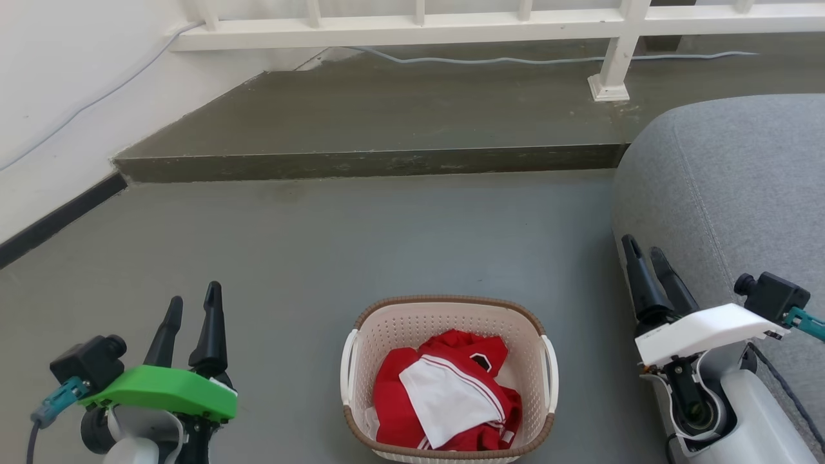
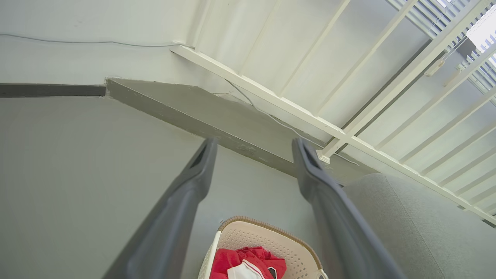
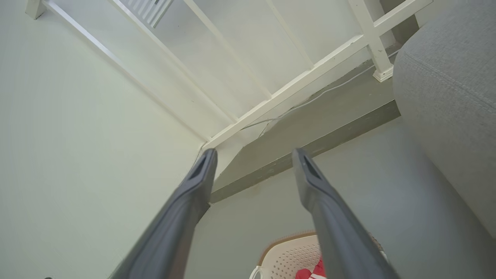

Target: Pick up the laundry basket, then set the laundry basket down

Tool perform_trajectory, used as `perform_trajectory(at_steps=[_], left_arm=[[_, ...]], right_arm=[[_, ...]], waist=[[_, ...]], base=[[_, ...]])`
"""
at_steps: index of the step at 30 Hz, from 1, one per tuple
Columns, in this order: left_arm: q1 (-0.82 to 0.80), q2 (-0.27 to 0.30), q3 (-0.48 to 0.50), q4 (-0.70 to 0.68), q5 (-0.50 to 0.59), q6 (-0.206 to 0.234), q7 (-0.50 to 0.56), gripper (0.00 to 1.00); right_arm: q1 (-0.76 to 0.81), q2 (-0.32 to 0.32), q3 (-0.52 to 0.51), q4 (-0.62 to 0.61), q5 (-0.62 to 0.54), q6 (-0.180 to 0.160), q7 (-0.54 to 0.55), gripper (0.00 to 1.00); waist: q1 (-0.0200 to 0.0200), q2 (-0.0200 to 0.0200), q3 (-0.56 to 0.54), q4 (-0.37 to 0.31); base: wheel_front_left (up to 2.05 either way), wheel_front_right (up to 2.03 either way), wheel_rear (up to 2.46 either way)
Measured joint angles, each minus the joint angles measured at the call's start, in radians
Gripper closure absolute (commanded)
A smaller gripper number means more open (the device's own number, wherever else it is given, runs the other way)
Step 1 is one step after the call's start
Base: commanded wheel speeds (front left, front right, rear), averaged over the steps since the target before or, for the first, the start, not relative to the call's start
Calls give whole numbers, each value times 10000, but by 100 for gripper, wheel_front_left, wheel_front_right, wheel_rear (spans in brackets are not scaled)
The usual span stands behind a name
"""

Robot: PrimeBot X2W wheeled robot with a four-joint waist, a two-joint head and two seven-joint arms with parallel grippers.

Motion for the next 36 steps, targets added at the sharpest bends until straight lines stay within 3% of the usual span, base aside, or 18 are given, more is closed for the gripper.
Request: perform_trajectory(at_steps=[33,36], left_arm=[[-161,-209,-282,-372,4401,-10,-1127,0],[-166,-228,-270,-372,4439,-12,-1141,0]], right_arm=[[-331,207,525,150,-4451,-111,-1147,0],[-331,234,479,150,-4510,-111,-1166,0]], waist=[[0,0,86,-1],[0,0,94,-8]], base=[[0,0,0],[0,0,0]])
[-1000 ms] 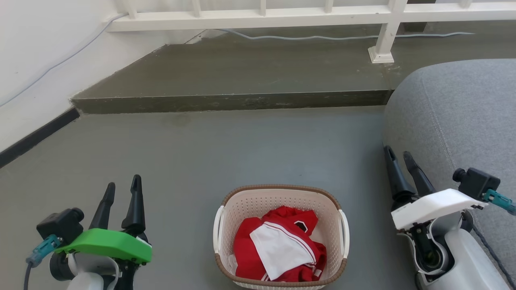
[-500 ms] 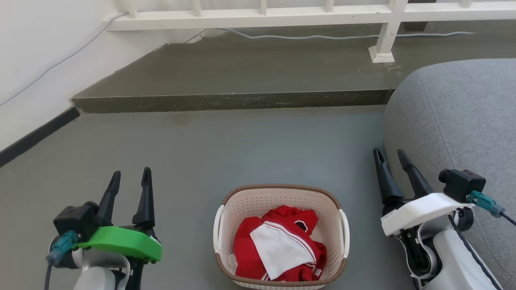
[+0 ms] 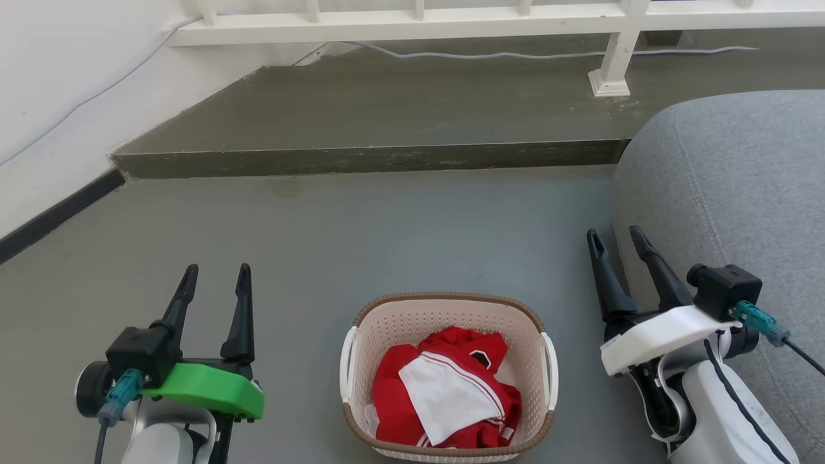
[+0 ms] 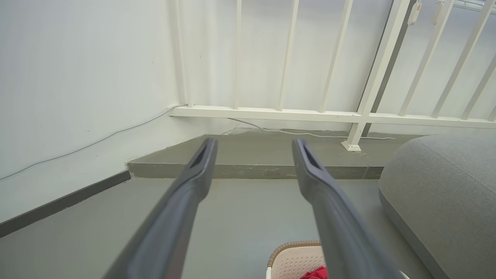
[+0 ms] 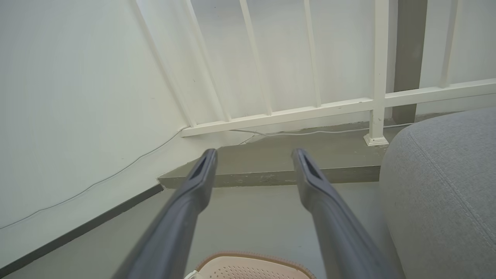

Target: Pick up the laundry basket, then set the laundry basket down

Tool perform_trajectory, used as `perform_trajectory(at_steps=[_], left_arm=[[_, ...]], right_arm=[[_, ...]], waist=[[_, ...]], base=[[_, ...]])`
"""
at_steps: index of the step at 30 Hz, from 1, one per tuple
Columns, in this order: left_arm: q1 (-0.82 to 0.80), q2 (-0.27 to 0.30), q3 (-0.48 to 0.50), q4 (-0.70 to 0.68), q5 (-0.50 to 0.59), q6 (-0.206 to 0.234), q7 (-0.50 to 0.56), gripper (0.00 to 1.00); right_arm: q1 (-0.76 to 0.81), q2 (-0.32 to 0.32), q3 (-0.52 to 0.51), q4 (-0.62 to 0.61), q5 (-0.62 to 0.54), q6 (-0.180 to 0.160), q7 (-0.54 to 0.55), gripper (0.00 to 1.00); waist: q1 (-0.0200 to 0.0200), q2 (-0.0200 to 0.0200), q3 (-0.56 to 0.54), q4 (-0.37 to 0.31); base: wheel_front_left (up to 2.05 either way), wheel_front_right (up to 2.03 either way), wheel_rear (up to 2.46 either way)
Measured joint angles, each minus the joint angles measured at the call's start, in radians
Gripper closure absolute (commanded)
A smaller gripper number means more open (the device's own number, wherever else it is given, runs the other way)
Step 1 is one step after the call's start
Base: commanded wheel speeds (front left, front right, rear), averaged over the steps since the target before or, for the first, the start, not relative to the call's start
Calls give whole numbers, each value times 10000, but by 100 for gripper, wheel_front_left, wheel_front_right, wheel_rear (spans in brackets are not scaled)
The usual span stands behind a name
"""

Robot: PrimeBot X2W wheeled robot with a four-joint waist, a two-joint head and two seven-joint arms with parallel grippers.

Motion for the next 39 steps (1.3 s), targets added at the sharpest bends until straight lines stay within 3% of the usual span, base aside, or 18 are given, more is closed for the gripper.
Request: perform_trajectory(at_steps=[18,39], left_arm=[[-14,-40,190,-138,15,-92,0,0],[-1385,-79,111,291,8,-226,0,0]], right_arm=[[1,148,-301,77,-190,19,0,0],[-874,259,-1003,550,-244,19,-2,0]], waist=[[0,0,306,-62],[0,0,2762,-327]], base=[[0,0,0],[0,0,0]])
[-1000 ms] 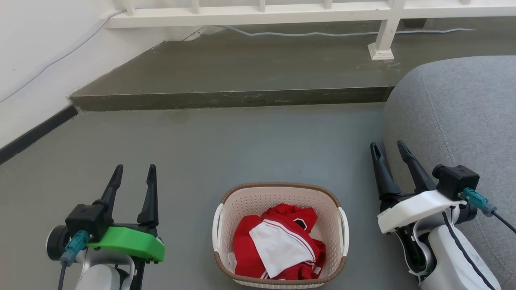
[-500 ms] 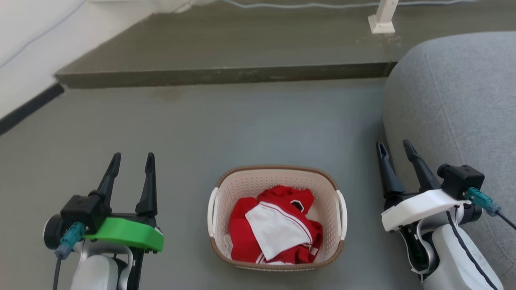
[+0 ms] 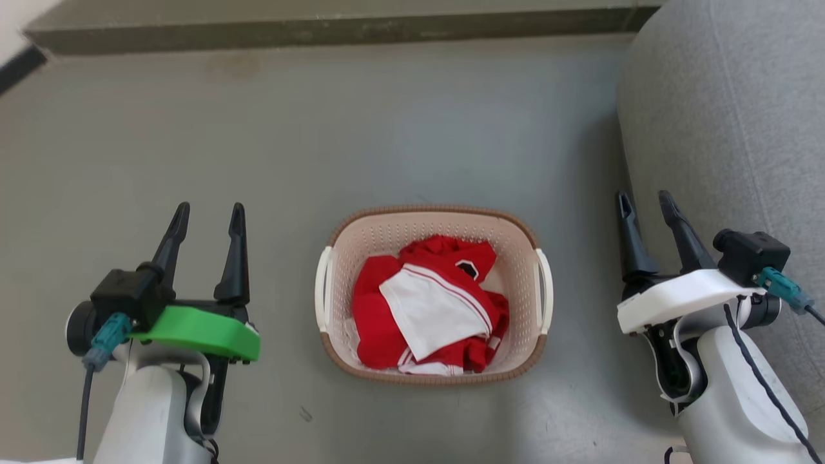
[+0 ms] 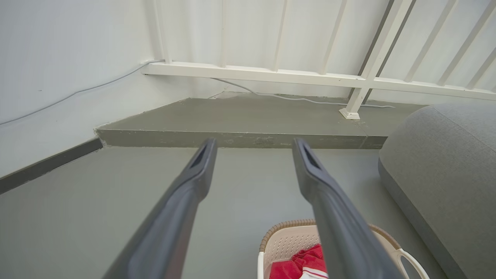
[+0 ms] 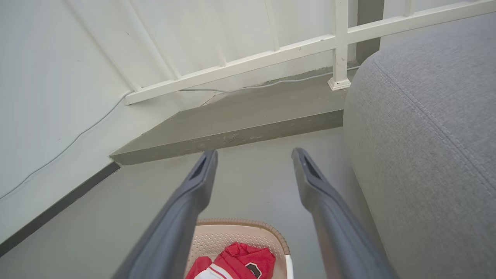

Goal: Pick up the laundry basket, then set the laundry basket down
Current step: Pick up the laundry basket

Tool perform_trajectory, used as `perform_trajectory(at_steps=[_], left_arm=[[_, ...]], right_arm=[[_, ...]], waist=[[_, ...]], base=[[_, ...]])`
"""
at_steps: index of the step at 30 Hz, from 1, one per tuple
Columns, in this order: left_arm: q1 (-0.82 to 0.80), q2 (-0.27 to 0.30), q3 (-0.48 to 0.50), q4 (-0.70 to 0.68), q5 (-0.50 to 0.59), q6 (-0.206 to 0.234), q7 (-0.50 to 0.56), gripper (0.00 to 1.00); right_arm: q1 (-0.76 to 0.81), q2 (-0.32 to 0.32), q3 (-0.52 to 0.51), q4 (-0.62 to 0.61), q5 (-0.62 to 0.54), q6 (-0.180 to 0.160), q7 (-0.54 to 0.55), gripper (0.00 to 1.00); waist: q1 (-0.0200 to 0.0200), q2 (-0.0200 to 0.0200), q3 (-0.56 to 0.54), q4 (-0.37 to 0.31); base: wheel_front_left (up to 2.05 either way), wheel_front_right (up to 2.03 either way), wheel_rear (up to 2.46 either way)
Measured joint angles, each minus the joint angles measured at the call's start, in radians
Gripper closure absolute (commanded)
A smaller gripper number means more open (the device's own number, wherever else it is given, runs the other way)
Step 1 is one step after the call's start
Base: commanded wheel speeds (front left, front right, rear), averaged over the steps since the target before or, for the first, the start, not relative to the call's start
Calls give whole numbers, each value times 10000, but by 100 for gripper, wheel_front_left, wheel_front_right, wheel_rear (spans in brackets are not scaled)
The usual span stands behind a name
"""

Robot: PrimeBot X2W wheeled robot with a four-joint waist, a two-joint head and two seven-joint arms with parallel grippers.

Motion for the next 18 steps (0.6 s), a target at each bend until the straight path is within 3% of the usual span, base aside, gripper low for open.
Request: perform_trajectory(at_steps=[18], left_arm=[[-1898,-56,-738,1870,-42,-113,-2,0]], right_arm=[[-1593,0,165,1735,-194,165,0,0]], waist=[[1,0,2424,-106]], base=[[0,0,0]])
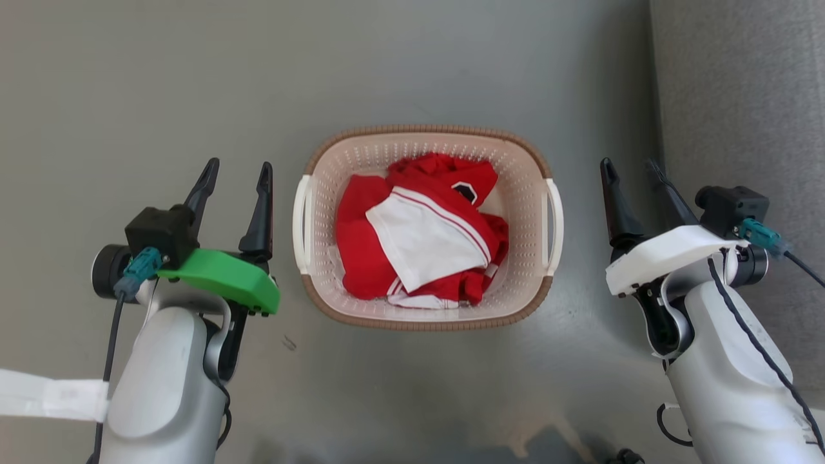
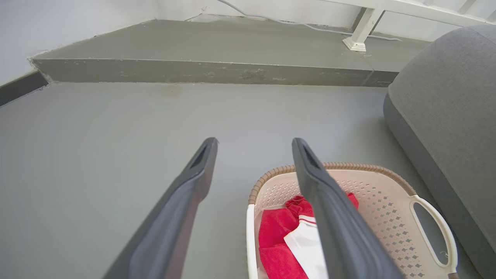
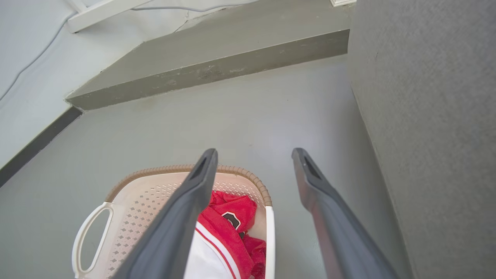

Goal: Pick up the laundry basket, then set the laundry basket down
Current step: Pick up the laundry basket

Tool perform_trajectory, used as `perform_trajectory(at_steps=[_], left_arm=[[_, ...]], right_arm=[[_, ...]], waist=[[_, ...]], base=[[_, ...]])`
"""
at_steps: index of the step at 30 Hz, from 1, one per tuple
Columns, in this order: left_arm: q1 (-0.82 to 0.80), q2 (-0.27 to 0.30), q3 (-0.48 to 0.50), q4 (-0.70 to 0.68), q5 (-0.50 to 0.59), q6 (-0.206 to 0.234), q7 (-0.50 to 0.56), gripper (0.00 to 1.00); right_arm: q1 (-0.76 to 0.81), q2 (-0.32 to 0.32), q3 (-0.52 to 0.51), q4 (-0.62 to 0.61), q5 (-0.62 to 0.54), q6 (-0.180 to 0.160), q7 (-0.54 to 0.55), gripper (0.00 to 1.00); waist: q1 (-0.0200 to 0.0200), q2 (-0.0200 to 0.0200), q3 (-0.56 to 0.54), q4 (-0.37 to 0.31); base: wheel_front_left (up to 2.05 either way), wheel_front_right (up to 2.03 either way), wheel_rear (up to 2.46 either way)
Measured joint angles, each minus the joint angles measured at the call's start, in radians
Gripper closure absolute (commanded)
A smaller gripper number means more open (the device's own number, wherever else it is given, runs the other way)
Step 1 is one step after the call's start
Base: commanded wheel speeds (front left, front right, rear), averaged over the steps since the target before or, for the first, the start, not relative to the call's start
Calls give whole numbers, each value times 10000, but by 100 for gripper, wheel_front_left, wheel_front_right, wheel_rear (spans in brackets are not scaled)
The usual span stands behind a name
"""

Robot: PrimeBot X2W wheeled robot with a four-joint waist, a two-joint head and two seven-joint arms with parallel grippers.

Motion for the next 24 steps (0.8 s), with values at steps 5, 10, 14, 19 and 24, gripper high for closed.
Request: perform_trajectory(at_steps=[5,10,14,19,24], left_arm=[[-685,-48,-117,993,-107,-6,0,0],[-1120,-56,-163,1707,-184,-6,0,0],[-1526,-56,-362,2297,-257,-8,0,0],[-1942,-81,-780,2995,-543,-17,0,0],[-2302,-96,-1070,3570,-779,-17,10,0]], right_arm=[[-493,-25,46,861,-94,13,0,0],[-972,-27,217,1574,-102,92,0,0],[-1268,-19,370,2197,-102,102,0,0],[-1678,-4,585,2844,-100,186,0,0],[-2089,38,828,3501,-82,188,2,0]], waist=[[1,0,819,33],[0,0,1369,42],[0,0,1743,11],[0,0,2162,-49],[0,0,2516,-114]], base=[[0,0,0],[0,0,0],[0,0,0],[0,0,0],[0,0,0]])
